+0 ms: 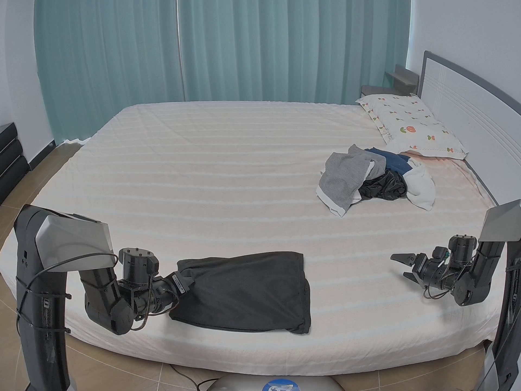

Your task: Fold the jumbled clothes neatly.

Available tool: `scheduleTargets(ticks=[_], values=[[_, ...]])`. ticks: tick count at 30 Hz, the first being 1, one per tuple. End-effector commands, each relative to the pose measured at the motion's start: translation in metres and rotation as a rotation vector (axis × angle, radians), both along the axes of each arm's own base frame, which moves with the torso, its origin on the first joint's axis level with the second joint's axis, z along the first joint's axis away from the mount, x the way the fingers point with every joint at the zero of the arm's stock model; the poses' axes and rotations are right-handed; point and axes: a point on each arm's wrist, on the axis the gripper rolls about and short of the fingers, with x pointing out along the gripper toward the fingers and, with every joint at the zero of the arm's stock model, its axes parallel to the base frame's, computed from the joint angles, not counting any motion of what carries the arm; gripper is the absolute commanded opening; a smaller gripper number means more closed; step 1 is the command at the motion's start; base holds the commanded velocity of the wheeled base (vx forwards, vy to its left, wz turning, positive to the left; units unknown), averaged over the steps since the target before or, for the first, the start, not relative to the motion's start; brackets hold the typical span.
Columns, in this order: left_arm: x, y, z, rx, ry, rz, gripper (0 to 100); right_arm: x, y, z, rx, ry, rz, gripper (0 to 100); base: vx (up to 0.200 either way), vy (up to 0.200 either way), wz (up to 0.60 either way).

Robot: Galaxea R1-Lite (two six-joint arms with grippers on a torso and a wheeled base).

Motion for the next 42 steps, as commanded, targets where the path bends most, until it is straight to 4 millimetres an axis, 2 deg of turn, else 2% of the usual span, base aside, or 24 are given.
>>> scheduleTargets(ticks=[1, 23, 42], values=[[0.0001, 0.0013, 0.0000, -0.002, 0.001, 0.006, 0, -0.0009, 0.0001, -0.0016, -0.008, 0.001, 0.006, 100, 0.000, 0.000, 0.00], [0.0011, 0.0035, 0.0019, 0.016, -0.007, 0.044, 0, -0.0010, 0.0002, -0.0026, -0.008, 0.004, 0.006, 100, 0.000, 0.000, 0.00], [-0.0014, 0.0055, 0.0060, 0.020, -0.011, 0.090, 0, -0.0010, 0.0002, -0.0026, -0.009, 0.004, 0.006, 100, 0.000, 0.200, 0.00]])
